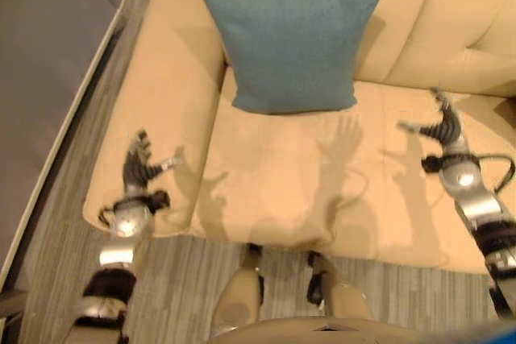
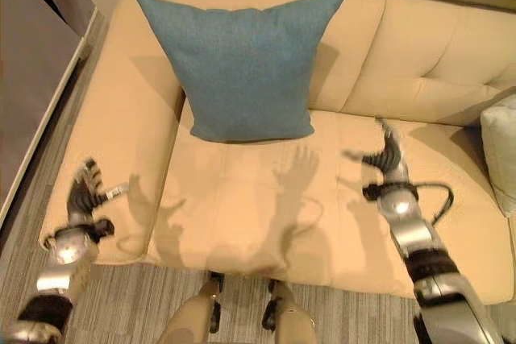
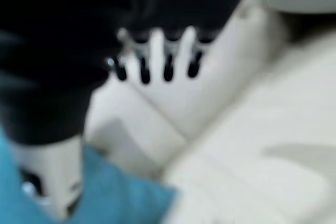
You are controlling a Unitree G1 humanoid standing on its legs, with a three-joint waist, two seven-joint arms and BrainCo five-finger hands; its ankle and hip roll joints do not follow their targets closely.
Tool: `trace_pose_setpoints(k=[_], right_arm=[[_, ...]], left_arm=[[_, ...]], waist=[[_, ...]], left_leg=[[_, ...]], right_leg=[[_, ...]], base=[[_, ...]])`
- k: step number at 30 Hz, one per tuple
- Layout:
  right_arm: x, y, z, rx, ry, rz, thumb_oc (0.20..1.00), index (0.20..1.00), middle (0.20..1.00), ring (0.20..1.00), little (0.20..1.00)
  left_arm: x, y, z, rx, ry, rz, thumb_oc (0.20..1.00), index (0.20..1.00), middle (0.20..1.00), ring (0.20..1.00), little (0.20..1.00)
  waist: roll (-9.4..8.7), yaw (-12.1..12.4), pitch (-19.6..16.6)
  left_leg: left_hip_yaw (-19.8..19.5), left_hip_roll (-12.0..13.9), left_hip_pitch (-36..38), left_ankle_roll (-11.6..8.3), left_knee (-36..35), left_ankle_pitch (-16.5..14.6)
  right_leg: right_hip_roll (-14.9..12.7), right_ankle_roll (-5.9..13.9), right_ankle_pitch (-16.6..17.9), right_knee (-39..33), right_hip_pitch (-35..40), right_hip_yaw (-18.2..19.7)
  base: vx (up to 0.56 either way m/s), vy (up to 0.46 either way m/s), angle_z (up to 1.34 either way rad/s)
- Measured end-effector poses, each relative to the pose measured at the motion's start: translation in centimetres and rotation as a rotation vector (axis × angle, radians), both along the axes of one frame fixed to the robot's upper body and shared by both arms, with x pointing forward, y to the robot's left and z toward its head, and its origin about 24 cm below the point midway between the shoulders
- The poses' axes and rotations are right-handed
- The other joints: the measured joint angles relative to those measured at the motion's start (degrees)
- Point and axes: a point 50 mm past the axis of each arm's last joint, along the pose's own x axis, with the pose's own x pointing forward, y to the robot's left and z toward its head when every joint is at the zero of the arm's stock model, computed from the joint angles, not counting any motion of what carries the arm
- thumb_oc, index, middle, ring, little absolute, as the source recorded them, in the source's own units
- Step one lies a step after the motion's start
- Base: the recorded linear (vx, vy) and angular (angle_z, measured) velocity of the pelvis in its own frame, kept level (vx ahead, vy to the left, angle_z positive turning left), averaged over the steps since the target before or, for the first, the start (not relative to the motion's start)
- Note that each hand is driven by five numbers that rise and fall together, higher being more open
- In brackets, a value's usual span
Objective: Pick up all the scattered cushions and arrange them neatly on the sofa.
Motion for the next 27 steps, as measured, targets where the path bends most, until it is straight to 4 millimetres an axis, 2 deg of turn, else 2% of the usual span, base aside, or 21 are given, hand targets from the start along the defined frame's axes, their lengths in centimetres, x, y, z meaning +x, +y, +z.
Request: trace_pose_setpoints(k=[1,4,5,6,7,9,10,11,13,15,18,19,23,24,25,26,27], right_arm=[[-2.2,-0.2,-3.0,0.039,0.101,-0.031,1.000,1.000,1.000,1.000,1.000],[-4.7,0.0,-6.7,0.094,0.242,-0.078,1.000,1.000,1.000,1.000,1.000],[-5.9,0.1,-8.2,0.112,0.293,-0.100,1.000,1.000,1.000,1.000,1.000],[-6.7,0.3,-9.4,0.133,0.337,-0.126,1.000,1.000,1.000,1.000,1.000],[-7.9,0.8,-10.6,0.133,0.401,-0.117,1.000,1.000,1.000,1.000,1.000],[-9.2,1.0,-12.1,0.154,0.465,-0.147,1.000,1.000,1.000,1.000,1.000],[-10.4,1.2,-13.2,0.165,0.526,-0.163,1.000,1.000,1.000,1.000,1.000],[-11.2,1.4,-14.0,0.175,0.563,-0.179,1.000,1.000,1.000,1.000,1.000],[-12.7,1.9,-15.2,0.201,0.624,-0.208,1.000,1.000,1.000,1.000,1.000],[-13.8,1.9,-15.9,0.225,0.671,-0.241,1.000,1.000,1.000,1.000,1.000],[-14.9,1.6,-16.5,0.246,0.703,-0.292,1.000,1.000,1.000,1.000,1.000],[-15.4,1.3,-16.7,0.253,0.723,-0.318,1.000,1.000,1.000,1.000,1.000],[-15.5,1.1,-16.8,0.265,0.731,-0.347,1.000,1.000,1.000,1.000,1.000],[-15.7,1.2,-16.9,0.265,0.736,-0.348,1.000,1.000,1.000,1.000,1.000],[-15.2,1.7,-16.9,0.273,0.733,-0.334,1.000,1.000,1.000,1.000,1.000],[-14.8,2.2,-16.9,0.283,0.720,-0.322,1.000,1.000,1.000,1.000,1.000],[-14.6,2.2,-16.8,0.281,0.718,-0.316,1.000,1.000,1.000,1.000,1.000]], left_arm=[[-2.0,0.0,-2.4,-0.006,0.109,0.019,1.000,1.000,1.000,1.000,1.000],[-4.6,-0.6,-5.8,-0.071,0.263,0.062,1.000,1.000,1.000,1.000,1.000],[-6.4,-0.9,-7.4,-0.068,0.355,0.055,1.000,1.000,1.000,1.000,1.000],[-7.4,-1.3,-8.7,-0.079,0.427,0.060,1.000,1.000,1.000,1.000,1.000],[-9.9,-1.9,-10.3,-0.105,0.536,0.055,1.000,1.000,1.000,1.000,1.000],[-11.8,-2.9,-11.8,-0.123,0.636,0.048,1.000,1.000,1.000,1.000,1.000],[-13.9,-3.4,-13.0,-0.151,0.740,0.059,1.000,1.000,1.000,1.000,1.000],[-15.2,-3.7,-13.6,-0.154,0.799,0.060,1.000,1.000,1.000,1.000,1.000],[-17.5,-4.5,-14.5,-0.176,0.913,0.072,1.000,1.000,1.000,1.000,1.000],[-19.0,-5.1,-15.0,-0.205,0.983,0.088,1.000,1.000,1.000,1.000,1.000],[-19.3,-5.0,-15.0,-0.191,1.010,0.080,1.000,1.000,1.000,1.000,1.000],[-18.5,-5.0,-15.0,-0.174,0.996,0.056,1.000,1.000,1.000,1.000,1.000],[-16.9,-5.3,-14.9,-0.170,0.966,0.030,1.000,1.000,1.000,1.000,1.000],[-15.8,-5.3,-14.7,-0.163,0.932,0.021,1.000,1.000,1.000,1.000,1.000],[-15.1,-5.3,-14.6,-0.161,0.919,0.020,1.000,1.000,1.000,1.000,1.000],[-14.8,-5.4,-14.6,-0.162,0.910,0.012,1.000,1.000,1.000,1.000,1.000],[-14.0,-5.8,-14.5,-0.167,0.888,0.001,1.000,1.000,1.000,1.000,1.000]], waist=[[0.07,-0.05,-2.10],[0.41,-0.58,-3.07],[0.59,-0.85,-4.39],[0.75,-1.02,-4.99],[1.07,-1.04,-6.48],[1.35,-1.23,-7.32],[1.59,-1.09,-7.78],[1.72,-1.16,-8.02],[1.83,-1.20,-8.32],[2.17,-1.29,-8.20],[2.39,-1.06,-8.06],[2.41,-1.22,-7.65],[2.72,-1.50,-6.63],[1.99,-2.30,-5.99],[0.92,-2.87,-5.32],[0.38,-3.39,-5.13],[1.10,-4.03,-5.12]], left_leg=[[-0.22,0.20,0.40,-0.21,-0.01,-0.88],[-1.03,0.25,3.25,-0.02,-0.10,-1.04],[-1.10,0.34,3.57,0.30,-0.13,-1.25],[-1.07,0.39,4.83,0.43,-0.06,-1.32],[-1.09,0.45,5.29,0.70,-0.31,-1.50],[-0.97,0.52,6.29,0.71,-0.27,-1.50],[-1.05,0.62,6.93,0.80,-0.31,-1.57],[-1.14,0.69,7.21,0.83,-0.31,-1.60],[-1.24,0.87,8.00,0.99,-0.32,-1.71],[-1.19,1.09,7.93,1.04,-0.32,-1.66],[-1.12,1.58,7.82,1.31,0.06,-1.46],[-1.33,1.61,5.75,1.46,2.97,-2.23],[-0.80,1.89,5.35,0.89,4.84,-2.37],[-1.08,1.58,5.56,0.03,5.50,-2.91],[-1.06,0.98,5.60,-0.65,8.74,-4.98],[-1.25,0.65,6.66,-0.39,11.64,-6.21],[-2.01,0.98,8.31,-1.27,10.75,-7.01]], right_leg=[[0.20,-0.25,-0.25,0.03,0.65,-0.19],[0.23,-0.68,-0.60,-0.21,3.77,-0.97],[0.20,-0.66,-0.71,-0.22,4.19,-1.28],[0.27,-0.60,-0.84,-0.23,5.45,-1.60],[0.30,-0.51,-1.07,-0.24,6.00,-1.60],[0.37,-0.50,-1.08,-0.24,6.98,-1.57],[0.41,-0.52,-1.15,-0.24,7.69,-1.53],[0.47,-0.60,-1.27,-0.24,8.33,-1.52],[0.71,-0.79,-1.41,-0.23,9.20,-1.55],[0.86,-0.97,-1.53,-0.21,9.29,-1.72],[1.41,-0.95,-1.51,0.02,9.49,-1.80],[1.31,-1.50,-1.87,0.06,9.29,-2.75],[1.51,-2.70,-1.52,0.06,8.94,-2.41],[0.86,-3.46,-1.07,-0.28,8.44,-2.11],[-0.29,-4.43,-0.52,-0.29,8.42,-1.80],[-1.28,-4.07,-0.34,-0.22,8.87,-0.87],[-1.25,-2.99,-0.42,0.08,8.79,-0.04]], base=[[0.00,-0.007,0.09],[0.00,0.019,0.11],[-0.02,0.012,0.10],[-0.03,0.013,0.06],[-0.03,0.017,0.02],[0.00,0.000,0.00],[0.00,-0.034,0.02],[-0.03,-0.027,0.03],[-0.02,-0.021,0.05],[-0.13,-0.032,0.07],[-0.20,-0.030,0.11],[-0.15,0.010,0.15],[-0.14,0.054,-0.05],[-0.16,0.111,-0.21],[-0.13,0.119,-0.31],[-0.18,0.161,-0.36],[-0.20,0.161,-0.30]])
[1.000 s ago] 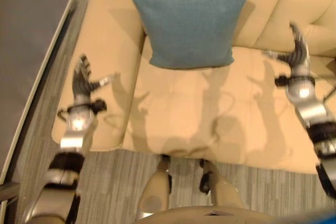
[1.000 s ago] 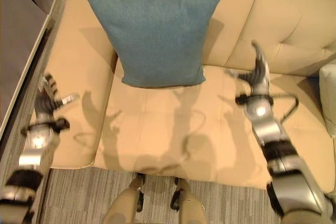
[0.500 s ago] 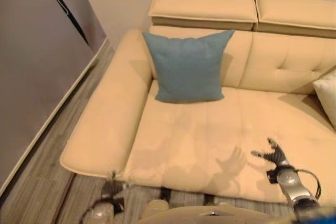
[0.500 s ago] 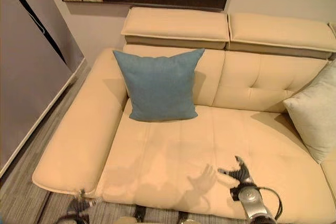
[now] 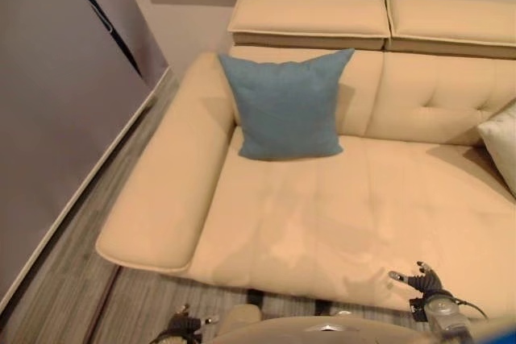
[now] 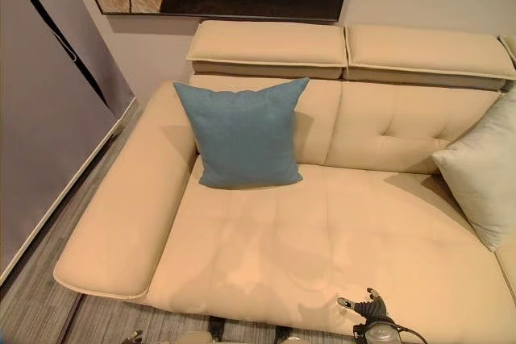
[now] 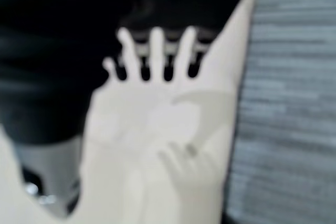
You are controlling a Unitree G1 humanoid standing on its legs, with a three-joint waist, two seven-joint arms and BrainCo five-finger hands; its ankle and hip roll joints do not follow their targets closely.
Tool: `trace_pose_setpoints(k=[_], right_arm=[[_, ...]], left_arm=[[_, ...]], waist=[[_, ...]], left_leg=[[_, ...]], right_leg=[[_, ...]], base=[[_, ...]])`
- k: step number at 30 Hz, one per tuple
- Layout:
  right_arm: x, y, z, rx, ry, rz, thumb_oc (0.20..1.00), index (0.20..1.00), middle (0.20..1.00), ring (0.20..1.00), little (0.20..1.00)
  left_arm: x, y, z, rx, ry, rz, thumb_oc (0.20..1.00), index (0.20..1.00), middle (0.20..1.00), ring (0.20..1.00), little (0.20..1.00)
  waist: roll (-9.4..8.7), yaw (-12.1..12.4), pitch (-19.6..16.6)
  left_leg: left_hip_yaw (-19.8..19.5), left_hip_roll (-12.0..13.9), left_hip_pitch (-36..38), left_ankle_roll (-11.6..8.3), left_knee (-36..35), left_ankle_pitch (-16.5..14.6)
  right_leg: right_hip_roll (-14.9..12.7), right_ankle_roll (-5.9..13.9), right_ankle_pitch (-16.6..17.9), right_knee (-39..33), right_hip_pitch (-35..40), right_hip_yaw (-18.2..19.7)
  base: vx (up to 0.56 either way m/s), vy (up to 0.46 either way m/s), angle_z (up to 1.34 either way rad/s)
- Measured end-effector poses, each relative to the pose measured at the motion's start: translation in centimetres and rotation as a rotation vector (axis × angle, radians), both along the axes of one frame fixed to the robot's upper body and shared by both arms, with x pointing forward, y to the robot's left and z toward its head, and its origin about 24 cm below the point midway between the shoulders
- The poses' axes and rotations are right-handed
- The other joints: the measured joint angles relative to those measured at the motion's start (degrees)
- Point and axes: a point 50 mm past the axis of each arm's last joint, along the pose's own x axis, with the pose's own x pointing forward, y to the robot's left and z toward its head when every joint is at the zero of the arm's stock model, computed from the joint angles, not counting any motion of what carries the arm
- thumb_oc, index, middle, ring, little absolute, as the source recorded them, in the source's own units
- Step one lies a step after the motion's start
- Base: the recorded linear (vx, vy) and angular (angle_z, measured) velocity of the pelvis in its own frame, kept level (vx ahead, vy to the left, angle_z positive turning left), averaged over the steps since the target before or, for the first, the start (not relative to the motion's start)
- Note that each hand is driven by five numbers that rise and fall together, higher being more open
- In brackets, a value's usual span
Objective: Pick up all the scattered cushions and arrange them neatly on the sofa.
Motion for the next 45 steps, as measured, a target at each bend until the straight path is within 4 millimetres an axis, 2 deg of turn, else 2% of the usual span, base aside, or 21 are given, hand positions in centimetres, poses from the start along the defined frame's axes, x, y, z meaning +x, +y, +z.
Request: trace_pose_setpoints(k=[2,4,8,10,12,13,16,18,21,23,24,26,31,33,34,36,38,39,42,43,45], right_arm=[[-0.6,0.0,-0.3,0.014,0.018,-0.047,1.000,1.000,1.000,1.000,1.000],[0.4,-0.1,0.1,0.019,-0.012,-0.069,1.000,1.000,1.000,1.000,1.000],[-0.9,0.1,-0.6,0.027,0.044,-0.095,1.000,1.000,1.000,1.000,1.000],[-1.0,0.6,-0.9,0.041,0.067,-0.101,1.000,1.000,1.000,1.000,1.000],[-0.9,1.3,-1.1,0.051,0.081,-0.084,1.000,1.000,1.000,1.000,1.000],[-1.0,1.3,-1.2,0.048,0.085,-0.081,1.000,1.000,1.000,1.000,1.000],[-1.0,1.1,-1.1,0.038,0.096,-0.069,1.000,1.000,1.000,1.000,1.000],[-0.2,1.3,-0.9,0.040,0.078,-0.052,1.000,1.000,1.000,1.000,1.000],[0.8,1.8,-0.7,0.039,0.065,-0.017,1.000,1.000,1.000,1.000,1.000],[1.6,2.5,-0.6,0.054,0.044,-0.010,1.000,1.000,1.000,1.000,1.000],[1.7,2.1,-0.5,0.044,0.040,-0.017,1.000,1.000,1.000,1.000,1.000],[1.3,1.6,-0.5,0.028,0.041,-0.028,1.000,1.000,1.000,1.000,1.000],[-1.2,0.2,-0.8,-0.003,0.088,-0.095,1.000,1.000,1.000,1.000,1.000],[-0.2,0.7,-0.7,0.006,0.065,-0.092,1.000,1.000,1.000,1.000,1.000],[-0.3,0.8,-0.8,0.001,0.072,-0.086,1.000,1.000,1.000,1.000,1.000],[0.1,0.9,-0.6,-0.005,0.068,-0.070,1.000,1.000,1.000,1.000,1.000],[0.0,0.8,-0.7,-0.008,0.075,-0.062,1.000,1.000,1.000,1.000,1.000],[-0.1,0.8,-0.7,-0.007,0.078,-0.062,1.000,1.000,1.000,1.000,1.000],[0.3,1.1,-0.7,0.003,0.071,-0.061,1.000,1.000,1.000,1.000,1.000],[-0.4,1.5,-1.1,0.014,0.094,-0.064,1.000,1.000,1.000,1.000,1.000],[0.1,1.9,-1.1,0.025,0.087,-0.057,1.000,1.000,1.000,1.000,1.000]], left_arm=[[1.6,-0.6,0.4,-0.014,-0.072,0.007,1.000,1.000,1.000,1.000,1.000],[2.1,-1.3,0.3,-0.037,-0.078,0.021,1.000,1.000,1.000,1.000,1.000],[2.3,-0.8,0.4,-0.022,-0.074,0.018,1.000,1.000,1.000,1.000,1.000],[1.7,-0.4,0.3,-0.011,-0.053,0.021,1.000,1.000,1.000,1.000,1.000],[0.8,0.4,0.2,0.007,-0.022,0.029,1.000,1.000,1.000,1.000,1.000],[0.5,0.5,0.2,0.006,-0.014,0.035,1.000,1.000,1.000,1.000,1.000],[0.3,0.8,0.2,0.011,-0.011,0.044,1.000,1.000,1.000,1.000,1.000],[-0.7,1.4,0.1,0.020,0.013,0.073,1.000,1.000,1.000,1.000,1.000],[-2.0,1.5,0.0,0.022,0.051,0.080,1.000,1.000,1.000,1.000,1.000],[-2.8,2.3,0.1,0.041,0.076,0.087,1.000,1.000,1.000,1.000,1.000],[-2.9,1.5,-0.2,0.019,0.082,0.086,1.000,1.000,1.000,1.000,1.000],[-3.0,0.6,-0.4,0.001,0.083,0.075,1.000,1.000,1.000,1.000,1.000],[-1.3,-0.6,-0.4,-0.025,0.044,0.054,1.000,1.000,1.000,1.000,1.000],[-0.7,-0.8,-0.4,-0.019,0.035,0.040,1.000,1.000,1.000,1.000,1.000],[-0.3,-0.9,-0.3,-0.017,0.026,0.030,1.000,1.000,1.000,1.000,1.000],[0.1,-1.3,-0.3,-0.027,0.019,0.028,1.000,1.000,1.000,1.000,1.000],[1.4,-1.5,-0.1,-0.030,-0.012,0.018,1.000,1.000,1.000,1.000,1.000],[2.0,-1.5,0.1,-0.030,-0.027,0.008,1.000,1.000,1.000,1.000,1.000],[3.9,-1.6,0.6,-0.021,-0.076,-0.039,1.000,1.000,1.000,1.000,1.000],[5.0,-1.5,1.0,-0.015,-0.106,-0.050,1.000,1.000,1.000,1.000,1.000],[4.8,-1.0,1.0,-0.003,-0.097,-0.049,1.000,1.000,1.000,1.000,1.000]], waist=[[0.32,0.17,0.06],[-0.22,0.22,0.54],[-3.33,-0.82,0.89],[-1.91,0.60,0.95],[-1.53,3.33,1.49],[-1.01,3.68,1.69],[0.41,4.41,2.85],[1.24,4.77,2.17],[1.47,9.07,1.14],[-1.73,9.55,-0.21],[-0.38,9.27,-0.67],[1.45,9.07,-1.41],[1.72,6.07,-3.06],[-0.54,7.12,-1.29],[-1.02,7.71,-1.33],[-0.74,7.39,-1.17],[1.66,5.81,-0.63],[2.48,5.35,-0.31],[1.81,5.74,0.59],[0.00,5.91,1.68],[-0.63,6.71,2.19]], left_leg=[[-6.92,-1.54,1.93,0.82,-1.51,-1.33],[-17.61,-6.06,1.35,2.52,1.57,-6.43],[-11.50,-12.31,-1.47,6.80,6.16,-6.26],[-5.40,-10.02,-3.82,9.29,6.08,-4.74],[0.31,-8.46,-3.85,9.92,5.10,-3.89],[1.29,-8.23,-3.14,10.26,4.32,-3.27],[3.62,-7.42,-1.75,10.12,1.84,-1.32],[6.76,-5.47,-2.06,9.99,-1.54,2.26],[11.43,-1.87,-2.38,9.05,-4.61,3.79],[11.51,-2.32,-4.31,6.79,-4.45,4.27],[9.63,-0.67,-4.10,3.91,-5.74,4.32],[7.86,1.66,-4.69,1.91,-4.86,6.62],[5.41,1.62,-5.67,0.86,-3.35,8.76],[-3.77,-0.14,-7.05,0.10,1.89,10.15],[-10.86,-1.91,-7.62,-1.38,2.61,6.93],[-18.49,-6.15,-7.17,-1.23,1.23,3.95],[-19.29,-8.16,-5.62,-0.19,-1.02,5.06],[-18.23,-7.74,-4.30,2.50,-1.73,3.55],[-15.16,-7.69,-3.77,4.58,-4.19,3.72],[-11.03,-8.03,-3.13,5.33,-4.64,4.36],[-5.63,-7.46,-2.93,6.62,-4.96,4.66]], right_leg=[[-0.31,1.44,1.83,-0.02,-1.50,4.31],[-2.33,3.01,5.07,0.00,-4.36,10.46],[-7.31,4.96,2.81,-0.27,-7.80,14.34],[-6.54,7.80,0.81,4.95,-11.56,7.32],[-6.98,8.61,-1.70,10.12,-12.10,-6.22],[-7.27,8.64,-2.27,11.15,-10.52,-7.71],[-7.92,7.51,-5.00,20.44,-8.56,-6.27],[-6.94,7.26,-11.82,29.66,-7.31,-1.69],[-7.19,5.84,-14.98,33.71,-5.56,-4.94],[-7.04,7.34,-17.68,20.45,1.31,-3.99],[-3.62,6.13,-17.06,14.45,2.90,-2.92],[0.39,4.04,-14.77,11.63,3.30,-1.49],[1.60,1.74,-13.62,10.20,2.44,-1.97],[1.51,-0.63,-10.50,8.23,1.89,5.19],[1.11,-0.86,-9.18,7.44,2.02,7.80],[0.95,-0.30,-6.79,4.66,2.00,10.88],[2.93,0.51,-4.75,2.07,2.80,13.24],[3.90,0.63,-4.69,2.25,2.46,15.12],[3.50,2.48,-5.39,4.39,-0.19,17.51],[2.03,3.11,-4.80,6.54,-2.88,17.63],[0.82,3.46,-5.63,9.19,-5.79,14.23]], base=[[-0.23,0.146,-0.83],[-0.39,0.249,-1.48],[-0.28,0.149,-0.78],[-0.40,0.078,-1.39],[-0.23,0.015,-1.59],[-0.23,0.008,-0.84],[-0.16,-0.022,-0.47],[-0.25,-0.130,-0.72],[-0.09,-0.119,-1.04],[-0.02,-0.249,-0.67],[-0.02,-0.311,-0.50],[-0.03,-0.182,-0.42],[-0.05,-0.072,-0.12],[-0.11,-0.050,-1.34],[-0.05,0.010,-1.21],[-0.05,0.044,-1.15],[-0.13,0.139,-1.05],[-0.12,0.123,-0.91],[-0.10,0.047,-0.90],[-0.13,0.019,-1.15],[-0.08,-0.033,-1.27]])
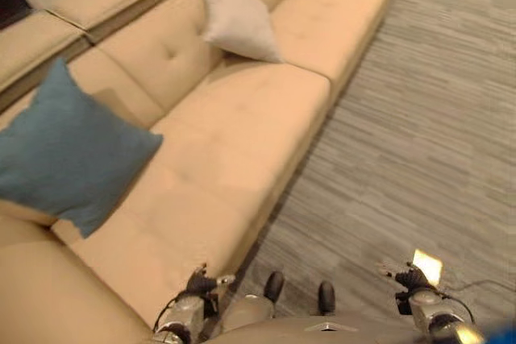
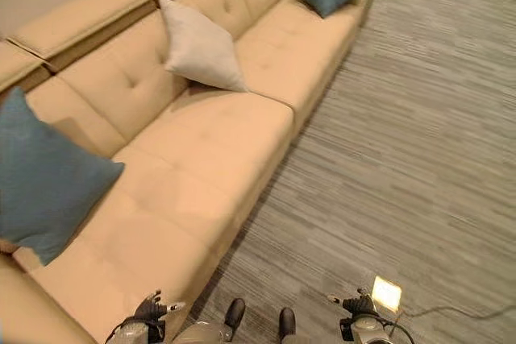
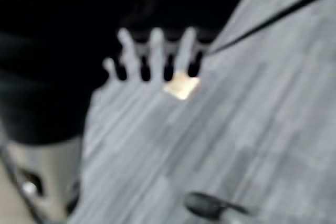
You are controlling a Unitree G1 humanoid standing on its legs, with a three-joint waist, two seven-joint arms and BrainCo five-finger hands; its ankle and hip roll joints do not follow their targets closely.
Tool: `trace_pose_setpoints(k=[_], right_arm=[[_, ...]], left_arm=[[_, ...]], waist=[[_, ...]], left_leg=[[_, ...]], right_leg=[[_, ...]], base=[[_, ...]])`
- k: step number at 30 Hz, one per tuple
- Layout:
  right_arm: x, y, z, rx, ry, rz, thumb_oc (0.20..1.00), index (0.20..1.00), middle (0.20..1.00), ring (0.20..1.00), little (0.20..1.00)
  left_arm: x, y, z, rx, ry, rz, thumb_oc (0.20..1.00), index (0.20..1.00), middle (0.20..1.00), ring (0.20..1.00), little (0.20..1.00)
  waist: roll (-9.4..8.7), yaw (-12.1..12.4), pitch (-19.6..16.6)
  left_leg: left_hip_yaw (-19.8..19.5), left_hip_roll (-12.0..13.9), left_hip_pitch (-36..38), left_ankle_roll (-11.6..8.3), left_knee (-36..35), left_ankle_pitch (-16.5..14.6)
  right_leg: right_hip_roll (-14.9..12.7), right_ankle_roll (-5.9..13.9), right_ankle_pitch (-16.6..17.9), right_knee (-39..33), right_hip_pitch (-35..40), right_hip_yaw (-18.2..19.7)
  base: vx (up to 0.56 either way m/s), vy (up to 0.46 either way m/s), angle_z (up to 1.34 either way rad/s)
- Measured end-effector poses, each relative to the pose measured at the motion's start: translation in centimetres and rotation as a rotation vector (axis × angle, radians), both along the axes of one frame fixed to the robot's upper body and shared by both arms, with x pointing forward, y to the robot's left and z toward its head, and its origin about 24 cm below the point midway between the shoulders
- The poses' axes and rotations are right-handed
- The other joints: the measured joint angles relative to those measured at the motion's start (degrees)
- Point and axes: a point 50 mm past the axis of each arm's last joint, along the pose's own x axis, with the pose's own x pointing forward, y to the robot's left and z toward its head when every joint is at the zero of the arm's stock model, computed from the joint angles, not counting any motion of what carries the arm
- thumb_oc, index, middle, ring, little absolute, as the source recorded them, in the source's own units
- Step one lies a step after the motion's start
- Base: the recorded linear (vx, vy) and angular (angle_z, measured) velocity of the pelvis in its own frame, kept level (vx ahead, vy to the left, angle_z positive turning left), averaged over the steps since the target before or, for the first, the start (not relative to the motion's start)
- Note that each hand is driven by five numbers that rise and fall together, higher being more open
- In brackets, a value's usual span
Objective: Pick up all the scattered cushions and arrange them neatly on the sofa.
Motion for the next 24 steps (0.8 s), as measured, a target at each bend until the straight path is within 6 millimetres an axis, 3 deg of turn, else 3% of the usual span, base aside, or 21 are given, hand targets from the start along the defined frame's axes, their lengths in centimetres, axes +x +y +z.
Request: trace_pose_setpoints(k=[2,5,7,11,12,13,15,17,20,21,24], right_arm=[[0.8,0.1,0.3,-0.003,-0.021,0.015,1.000,1.000,1.000,1.000,1.000],[-0.7,0.0,-0.3,-0.004,0.027,0.011,1.000,1.000,1.000,1.000,1.000],[-0.9,-0.1,-0.3,-0.005,0.034,0.007,1.000,1.000,1.000,1.000,1.000],[-0.5,-0.1,-0.2,-0.007,0.022,0.011,1.000,1.000,1.000,1.000,1.000],[-0.2,0.0,-0.1,-0.005,0.008,0.019,1.000,1.000,1.000,1.000,1.000],[0.0,-0.1,0.0,-0.011,0.004,0.019,1.000,1.000,1.000,1.000,1.000],[0.1,-0.5,0.2,-0.021,0.000,0.018,1.000,1.000,1.000,1.000,1.000],[0.3,-0.9,0.4,-0.034,-0.005,0.018,1.000,1.000,1.000,1.000,1.000],[0.4,-0.7,0.4,-0.037,0.000,0.041,1.000,1.000,1.000,1.000,1.000],[1.0,-0.4,0.5,-0.031,-0.013,0.047,1.000,1.000,1.000,1.000,1.000],[1.9,0.2,0.7,-0.022,-0.032,0.065,1.000,1.000,1.000,1.000,1.000]], left_arm=[[-0.2,0.5,0.0,0.012,0.006,0.008,1.000,1.000,1.000,1.000,1.000],[-0.6,1.5,0.2,0.030,0.007,0.032,1.000,1.000,1.000,1.000,1.000],[-1.5,2.7,0.2,0.058,0.026,0.046,1.000,1.000,1.000,1.000,1.000],[-3.1,2.5,-0.3,0.052,0.073,0.048,1.000,1.000,1.000,1.000,1.000],[-3.2,2.6,-0.3,0.055,0.075,0.044,1.000,1.000,1.000,1.000,1.000],[-3.3,2.5,-0.3,0.051,0.076,0.044,1.000,1.000,1.000,1.000,1.000],[-3.0,2.1,-0.4,0.041,0.072,0.043,1.000,1.000,1.000,1.000,1.000],[-3.5,1.5,-0.6,0.024,0.083,0.046,1.000,1.000,1.000,1.000,1.000],[-3.7,1.0,-0.8,0.012,0.086,0.045,1.000,1.000,1.000,1.000,1.000],[-4.2,1.0,-0.9,0.011,0.099,0.048,1.000,1.000,1.000,1.000,1.000],[-4.7,1.1,-1.0,0.003,0.118,0.050,1.000,1.000,1.000,1.000,1.000]], waist=[[0.98,0.93,1.19],[1.51,0.51,1.77],[0.80,0.90,1.81],[1.56,1.15,1.35],[0.86,1.54,1.27],[0.77,2.68,1.28],[-0.02,3.66,1.57],[-0.02,3.91,1.52],[0.23,4.51,1.35],[0.36,5.57,1.43],[0.91,7.87,1.46]], left_leg=[[3.31,0.87,1.02,0.76,-0.28,-0.29],[3.98,1.14,2.40,0.92,-0.73,-1.52],[5.29,2.06,2.68,0.00,-2.07,-1.13],[4.84,5.18,2.46,-2.50,-1.96,-1.63],[4.90,6.12,0.06,-4.24,2.88,-2.62],[4.17,6.20,-0.96,-4.69,5.55,-2.91],[1.84,5.21,-3.63,-4.96,11.57,-2.72],[-0.75,3.46,-4.90,-5.73,13.29,-3.54],[-1.25,-0.86,-5.64,-5.21,6.87,-3.13],[-0.94,-3.09,-7.28,-4.21,4.62,-1.92],[-0.03,-3.74,-10.08,-5.00,1.62,2.07]], right_leg=[[-2.65,1.55,-0.82,2.98,-0.80,-9.33],[-5.09,1.51,-0.87,4.37,1.60,-14.71],[-4.29,0.59,-3.82,6.04,1.60,-13.39],[-0.81,-0.73,-3.92,3.77,2.02,-13.41],[0.25,-2.77,-4.45,3.21,2.13,-14.42],[0.86,-3.37,-4.69,2.84,2.14,-13.95],[0.90,-5.00,-4.03,1.30,3.44,-13.12],[1.04,-5.92,-3.26,-2.43,6.69,-12.77],[1.48,-5.95,-1.16,-7.03,9.61,-12.48],[2.35,-6.18,-1.50,-9.59,10.82,-11.16],[3.91,-6.35,-2.83,-9.33,11.94,-9.17]], base=[[-0.01,-0.052,-1.12],[0.04,-0.128,-0.35],[0.08,-0.166,-0.31],[0.13,-0.184,-0.17],[0.05,-0.049,-0.13],[0.10,-0.068,-0.13],[0.15,-0.059,-0.16],[0.26,-0.086,0.09],[0.24,-0.031,-0.09],[0.26,-0.003,-0.40],[0.26,0.049,-0.47]])
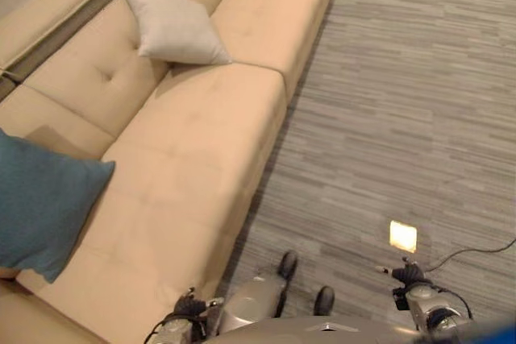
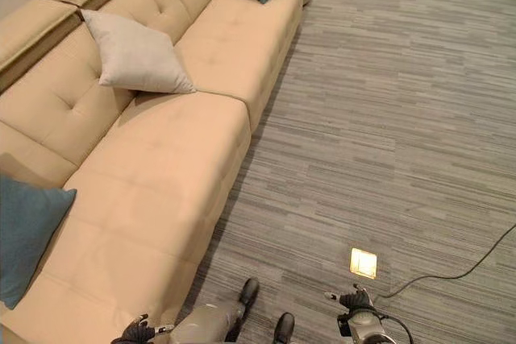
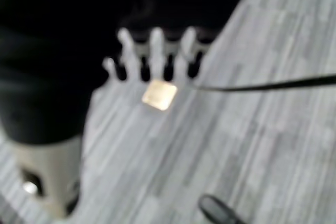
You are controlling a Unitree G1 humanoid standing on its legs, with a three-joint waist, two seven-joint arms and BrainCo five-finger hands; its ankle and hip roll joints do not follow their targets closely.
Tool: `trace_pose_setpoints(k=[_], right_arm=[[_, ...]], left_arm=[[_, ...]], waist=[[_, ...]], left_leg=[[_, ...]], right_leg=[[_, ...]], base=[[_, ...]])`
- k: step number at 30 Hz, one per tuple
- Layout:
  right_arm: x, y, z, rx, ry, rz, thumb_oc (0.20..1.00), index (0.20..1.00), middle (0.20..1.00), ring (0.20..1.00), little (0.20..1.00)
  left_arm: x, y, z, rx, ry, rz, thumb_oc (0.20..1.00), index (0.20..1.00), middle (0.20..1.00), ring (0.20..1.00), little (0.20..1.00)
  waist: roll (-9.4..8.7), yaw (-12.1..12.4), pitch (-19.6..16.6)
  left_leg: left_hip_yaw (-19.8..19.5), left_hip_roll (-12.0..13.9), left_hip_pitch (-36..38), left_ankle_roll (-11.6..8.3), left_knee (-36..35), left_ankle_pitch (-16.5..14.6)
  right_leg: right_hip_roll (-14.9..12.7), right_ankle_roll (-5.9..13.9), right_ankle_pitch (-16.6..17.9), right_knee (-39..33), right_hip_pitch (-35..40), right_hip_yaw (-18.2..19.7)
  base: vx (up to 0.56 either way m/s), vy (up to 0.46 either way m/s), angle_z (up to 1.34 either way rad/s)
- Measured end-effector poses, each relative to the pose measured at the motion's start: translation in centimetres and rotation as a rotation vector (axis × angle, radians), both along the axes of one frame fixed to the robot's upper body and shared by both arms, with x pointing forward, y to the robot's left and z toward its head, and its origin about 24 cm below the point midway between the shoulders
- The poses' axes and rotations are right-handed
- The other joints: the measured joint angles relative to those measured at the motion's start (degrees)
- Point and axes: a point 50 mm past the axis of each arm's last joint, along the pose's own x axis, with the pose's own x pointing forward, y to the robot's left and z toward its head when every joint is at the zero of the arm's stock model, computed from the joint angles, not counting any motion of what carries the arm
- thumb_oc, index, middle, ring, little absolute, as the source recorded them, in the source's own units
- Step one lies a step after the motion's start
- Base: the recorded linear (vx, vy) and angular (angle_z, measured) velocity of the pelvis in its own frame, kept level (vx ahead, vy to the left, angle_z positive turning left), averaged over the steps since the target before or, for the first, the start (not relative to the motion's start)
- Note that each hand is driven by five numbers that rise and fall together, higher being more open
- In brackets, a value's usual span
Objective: Pick up all the scattered cushions and arrange them neatly on the sofa.
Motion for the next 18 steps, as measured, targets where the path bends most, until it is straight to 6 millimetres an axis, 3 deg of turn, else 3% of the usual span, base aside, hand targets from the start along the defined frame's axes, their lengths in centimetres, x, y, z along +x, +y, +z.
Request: trace_pose_setpoints(k=[2,3,4,6,7,8,10,11,12,14,15,16,18], right_arm=[[-0.1,0.3,-0.1,0.005,0.008,0.006,1.000,1.000,1.000,1.000,1.000],[-0.5,0.5,-0.3,0.013,0.015,0.002,1.000,1.000,1.000,1.000,1.000],[-0.5,1.0,-0.5,0.025,0.012,0.012,1.000,1.000,1.000,1.000,1.000],[-0.8,1.4,-0.7,0.032,0.018,0.025,1.000,1.000,1.000,1.000,1.000],[-1.2,1.5,-0.9,0.031,0.041,0.027,1.000,1.000,1.000,1.000,1.000],[-1.6,1.5,-1.1,0.033,0.056,0.026,1.000,1.000,1.000,1.000,1.000],[-1.0,1.7,-0.9,0.038,0.039,0.044,1.000,1.000,1.000,1.000,1.000],[-0.9,1.9,-0.9,0.040,0.037,0.051,1.000,1.000,1.000,1.000,1.000],[-0.7,2.3,-0.9,0.047,0.030,0.070,1.000,1.000,1.000,1.000,1.000],[-0.7,2.4,-0.9,0.052,0.027,0.073,1.000,1.000,1.000,1.000,1.000],[-0.5,2.5,-0.8,0.055,0.020,0.077,1.000,1.000,1.000,1.000,1.000],[-0.4,2.5,-0.8,0.056,0.014,0.078,1.000,1.000,1.000,1.000,1.000],[0.1,2.4,-0.5,0.055,-0.008,0.080,1.000,1.000,1.000,1.000,1.000]], left_arm=[[-0.8,0.3,-0.1,0.000,0.015,0.022,1.000,1.000,1.000,1.000,1.000],[-2.0,0.5,-0.2,0.005,0.038,0.037,1.000,1.000,1.000,1.000,1.000],[-2.4,0.9,-0.2,0.013,0.049,0.043,1.000,1.000,1.000,1.000,1.000],[-2.0,1.7,0.1,0.032,0.038,0.049,1.000,1.000,1.000,1.000,1.000],[0.3,2.4,0.7,0.052,-0.014,0.034,1.000,1.000,1.000,1.000,1.000],[1.3,2.6,1.0,0.060,-0.039,0.026,1.000,1.000,1.000,1.000,1.000],[3.0,3.0,1.6,0.078,-0.079,-0.006,1.000,1.000,1.000,1.000,1.000],[3.5,3.2,1.8,0.087,-0.088,-0.025,1.000,1.000,1.000,1.000,1.000],[4.1,3.2,1.9,0.092,-0.102,-0.040,1.000,1.000,1.000,1.000,1.000],[4.2,3.0,2.0,0.088,-0.109,-0.042,1.000,1.000,1.000,1.000,1.000],[4.3,2.8,1.9,0.082,-0.114,-0.040,1.000,1.000,1.000,1.000,1.000],[4.2,2.7,1.9,0.081,-0.107,-0.041,1.000,1.000,1.000,1.000,1.000],[3.8,2.6,1.6,0.077,-0.089,-0.033,1.000,1.000,1.000,1.000,1.000]], waist=[[-0.24,0.77,0.13],[0.32,2.53,-0.26],[-1.19,2.42,-0.41],[-3.18,1.47,-1.01],[-4.27,2.12,-0.57],[-4.20,1.50,-0.53],[-4.07,-0.30,-0.20],[-4.07,-0.84,-0.05],[-3.86,-1.38,-0.03],[-3.18,-1.42,0.18],[-3.23,-2.58,0.14],[-3.54,-2.61,-0.01],[-2.95,-2.58,0.15]], left_leg=[[-1.15,0.83,0.93,-0.78,-0.82,1.45],[1.19,2.67,3.02,2.40,-1.21,4.02],[2.45,2.02,3.95,4.12,-0.80,2.19],[2.64,0.75,4.97,5.20,-0.80,0.77],[2.85,0.54,7.07,7.04,-0.79,-0.80],[2.28,0.77,8.30,7.74,-0.83,-1.08],[1.53,0.67,9.86,10.88,0.35,-2.49],[1.20,0.44,10.30,11.65,1.05,-3.04],[0.43,0.42,12.42,11.81,1.27,-4.63],[-0.92,0.38,13.84,10.95,1.03,-6.22],[-2.77,0.44,15.20,11.07,0.50,-5.79],[-3.29,0.28,15.83,11.07,0.01,-5.80],[-5.04,-0.07,17.13,9.03,0.04,-8.50]], right_leg=[[1.04,0.92,-2.04,0.04,2.86,2.19],[1.33,2.14,-3.22,0.94,3.45,4.60],[0.51,2.93,-4.76,2.56,3.61,4.91],[-0.96,5.29,-6.45,6.48,3.22,3.90],[-1.86,8.60,-8.77,16.17,0.42,3.23],[-2.35,10.77,-9.34,25.69,-3.52,3.24],[-4.11,15.30,-7.72,43.17,-10.91,3.26],[-4.72,15.68,-6.82,47.52,-12.93,3.34],[-5.32,14.82,-6.62,51.03,-16.47,3.01],[-5.54,14.22,-6.92,48.14,-17.86,2.09],[-5.96,10.96,-7.52,37.51,-16.88,-1.66],[-5.89,10.66,-7.01,33.70,-17.60,-2.17],[-5.27,9.38,-5.56,28.30,-19.53,-2.26]], base=[[0.31,0.055,-0.64],[0.28,0.036,-0.99],[0.14,0.034,-0.86],[0.22,0.101,-0.17],[0.18,0.166,-0.03],[0.15,0.191,0.01],[0.14,0.143,0.32],[0.28,0.076,0.33],[0.34,-0.010,0.21],[0.28,-0.025,0.35],[0.36,-0.050,0.66],[0.50,-0.065,0.66],[0.43,-0.055,0.20]])
